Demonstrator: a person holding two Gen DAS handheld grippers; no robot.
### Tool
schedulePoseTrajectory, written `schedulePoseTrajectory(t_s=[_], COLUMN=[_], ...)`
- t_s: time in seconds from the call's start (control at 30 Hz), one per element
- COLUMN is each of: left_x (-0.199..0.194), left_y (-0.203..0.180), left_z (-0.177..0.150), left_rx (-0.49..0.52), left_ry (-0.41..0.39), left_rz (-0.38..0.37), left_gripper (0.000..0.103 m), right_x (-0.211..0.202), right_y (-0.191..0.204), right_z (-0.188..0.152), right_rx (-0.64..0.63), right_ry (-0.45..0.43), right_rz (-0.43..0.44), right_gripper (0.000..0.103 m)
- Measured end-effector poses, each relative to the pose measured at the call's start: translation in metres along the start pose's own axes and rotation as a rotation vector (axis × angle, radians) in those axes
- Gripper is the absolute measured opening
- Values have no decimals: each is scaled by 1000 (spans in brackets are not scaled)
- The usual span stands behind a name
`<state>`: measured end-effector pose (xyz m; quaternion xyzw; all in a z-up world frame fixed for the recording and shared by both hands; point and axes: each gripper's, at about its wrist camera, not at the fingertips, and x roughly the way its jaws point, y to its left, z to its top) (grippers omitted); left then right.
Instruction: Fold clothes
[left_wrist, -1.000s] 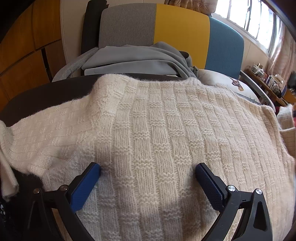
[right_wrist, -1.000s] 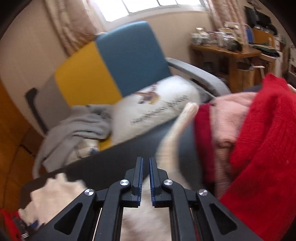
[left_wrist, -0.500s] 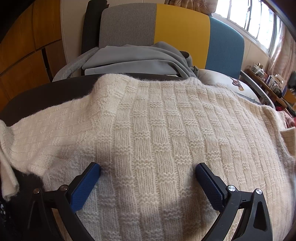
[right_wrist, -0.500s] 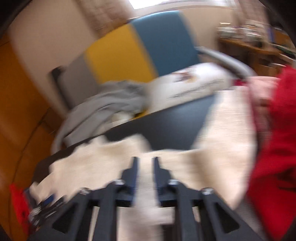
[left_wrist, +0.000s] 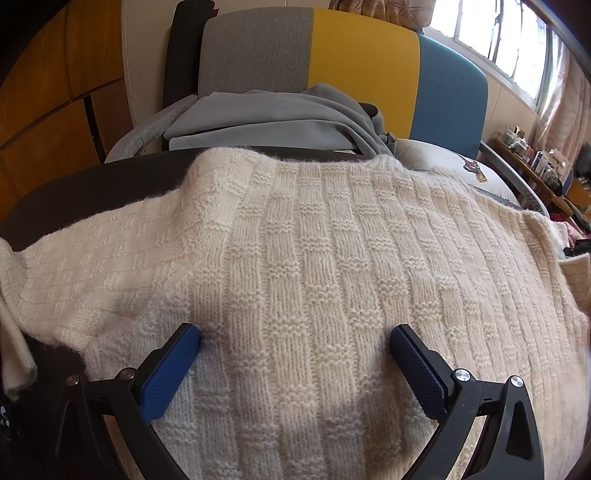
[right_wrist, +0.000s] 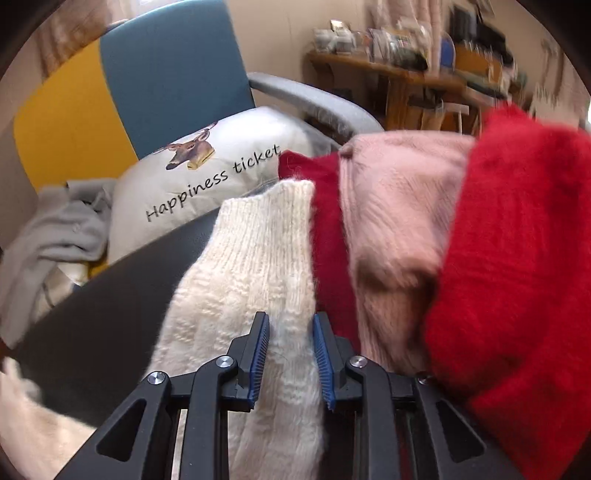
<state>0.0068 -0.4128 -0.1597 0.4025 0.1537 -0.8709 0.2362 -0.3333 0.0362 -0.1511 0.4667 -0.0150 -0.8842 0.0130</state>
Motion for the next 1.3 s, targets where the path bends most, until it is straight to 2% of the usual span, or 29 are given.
schedulePoseTrajectory(t_s=[0.07,0.1,0.2,0.23,0.33,0.57,0.7,0.73,0.83,0.87,0.97,1.07,1.13,1.23,1.3], left_x=[0,1,1,1,1,2,-1,-6,-21,-25,-25,-23,-16,7,27], left_y=[0,0,-1,-1,-1,-1,2,4,11,13,14,-9,-33,-66,-88], left_z=[0,0,0,0,-1,2,6,6,8,8,12,28,40,45,46], left_rx=[0,0,0,0,-1,1,-16,-34,-117,-158,-248,-243,-231,-287,-347], left_ry=[-1,-1,-3,-3,-4,5,33,40,66,79,112,128,168,285,358], left_rz=[1,1,1,1,1,1,-25,-64,-224,-280,-376,-429,-500,-623,-670], left_gripper=[103,103,103,103,103,103,102,100,98,98,97,96,96,96,95], right_x=[1,-4,-20,-27,-72,-175,-182,-181,-184,-186,-184,-177,-170,-156,-152], right_y=[5,4,2,2,12,104,182,195,214,211,195,178,166,152,145], right_z=[-2,0,4,5,5,-61,-134,-149,-184,-192,-210,-231,-244,-259,-265], right_rx=[-33,-29,-16,-10,4,-162,-370,-415,-486,-477,-447,-427,-424,-394,-367], right_ry=[-9,-14,-30,-39,-102,-155,-108,-101,-83,-74,-29,17,30,48,22], right_rz=[-26,-2,72,102,274,612,627,619,623,634,629,595,572,565,595], right_gripper=[18,10,9,9,9,9,11,15,16,17,19,19,21,22,22])
